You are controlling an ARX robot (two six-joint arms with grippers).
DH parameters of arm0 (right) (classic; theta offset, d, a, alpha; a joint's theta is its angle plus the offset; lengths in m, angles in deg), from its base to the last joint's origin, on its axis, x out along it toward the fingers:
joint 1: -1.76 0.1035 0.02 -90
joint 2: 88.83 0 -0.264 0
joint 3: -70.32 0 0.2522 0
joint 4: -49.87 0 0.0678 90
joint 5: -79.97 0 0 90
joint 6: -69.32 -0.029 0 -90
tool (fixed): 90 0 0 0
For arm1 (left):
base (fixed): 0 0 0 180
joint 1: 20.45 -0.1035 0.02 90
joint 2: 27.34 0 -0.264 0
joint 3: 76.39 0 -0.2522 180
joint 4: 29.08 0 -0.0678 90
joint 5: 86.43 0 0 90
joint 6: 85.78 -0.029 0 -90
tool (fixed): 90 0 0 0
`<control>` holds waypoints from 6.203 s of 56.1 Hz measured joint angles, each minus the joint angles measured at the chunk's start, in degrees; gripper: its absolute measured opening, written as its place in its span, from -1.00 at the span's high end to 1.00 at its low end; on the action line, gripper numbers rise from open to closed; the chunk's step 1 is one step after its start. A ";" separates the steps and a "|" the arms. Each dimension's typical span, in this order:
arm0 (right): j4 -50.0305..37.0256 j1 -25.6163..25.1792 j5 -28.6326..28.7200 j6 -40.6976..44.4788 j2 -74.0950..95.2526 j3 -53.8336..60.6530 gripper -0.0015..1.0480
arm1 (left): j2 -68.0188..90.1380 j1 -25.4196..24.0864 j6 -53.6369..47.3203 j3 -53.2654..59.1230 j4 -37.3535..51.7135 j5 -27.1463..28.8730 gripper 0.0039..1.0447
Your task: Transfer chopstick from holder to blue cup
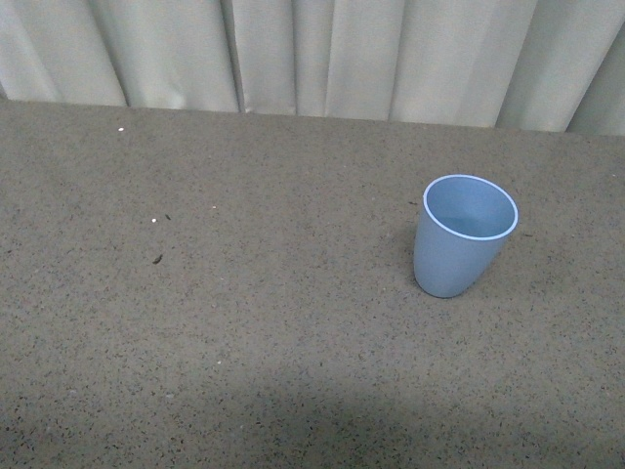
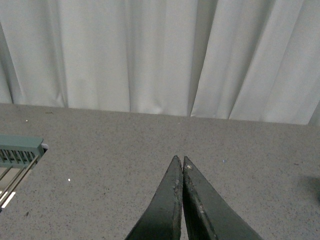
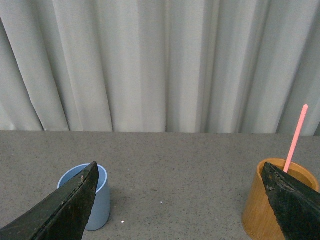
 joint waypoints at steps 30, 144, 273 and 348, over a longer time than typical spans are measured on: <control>-12.39 8.66 -24.33 -3.67 13.14 -1.62 -0.82 | -2.60 0.00 0.00 0.00 -1.07 0.22 0.23; -20.06 -25.79 -8.50 -15.26 106.22 -54.49 -0.82 | -2.60 0.00 -0.04 0.00 -1.07 0.09 -0.88; -39.30 12.26 -11.19 -25.97 88.70 -44.15 0.96 | -2.60 0.00 -0.04 0.00 -1.07 0.07 -0.88; -41.33 1.97 -0.79 -3.61 61.31 -16.59 0.38 | -2.60 0.00 -0.02 0.00 -1.07 0.09 -0.88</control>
